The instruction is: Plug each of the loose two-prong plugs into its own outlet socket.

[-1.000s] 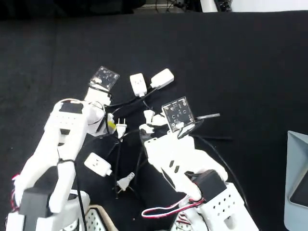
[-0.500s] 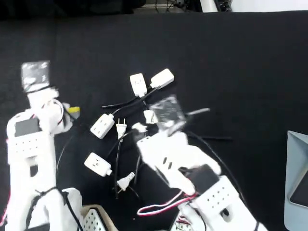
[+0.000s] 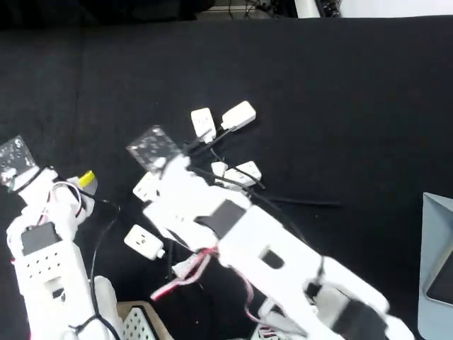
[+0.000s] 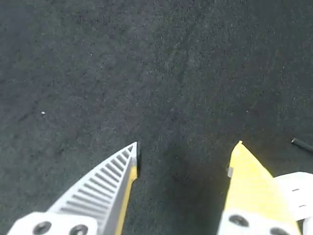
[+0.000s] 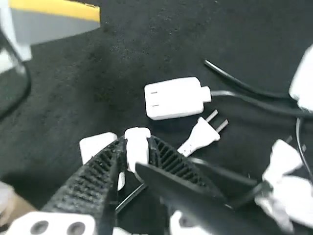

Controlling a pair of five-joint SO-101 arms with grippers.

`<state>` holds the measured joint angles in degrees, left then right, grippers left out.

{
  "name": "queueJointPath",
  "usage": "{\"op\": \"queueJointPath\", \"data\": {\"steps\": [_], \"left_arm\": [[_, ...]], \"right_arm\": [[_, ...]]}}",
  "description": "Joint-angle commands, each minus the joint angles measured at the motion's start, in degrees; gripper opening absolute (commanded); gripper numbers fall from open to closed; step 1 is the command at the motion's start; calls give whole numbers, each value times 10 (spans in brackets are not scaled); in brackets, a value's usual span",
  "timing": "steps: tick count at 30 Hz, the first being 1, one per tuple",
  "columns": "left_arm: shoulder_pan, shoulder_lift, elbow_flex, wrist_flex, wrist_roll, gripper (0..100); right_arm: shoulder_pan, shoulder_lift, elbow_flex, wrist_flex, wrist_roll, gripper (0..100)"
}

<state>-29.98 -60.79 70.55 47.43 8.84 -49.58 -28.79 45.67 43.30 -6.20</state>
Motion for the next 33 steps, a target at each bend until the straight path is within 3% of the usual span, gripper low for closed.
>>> {"op": "queueJointPath", "data": {"steps": [1, 8, 33], "left_arm": [[-6, -43, 16, -18, 3, 295], [-17, -88, 41, -18, 4, 295], [-14, -111, 52, -18, 1, 295]], "right_arm": [[-9, 109, -76, -52, 41, 12], [-7, 211, -146, -55, 55, 12], [35, 335, -234, -59, 74, 12]]}}
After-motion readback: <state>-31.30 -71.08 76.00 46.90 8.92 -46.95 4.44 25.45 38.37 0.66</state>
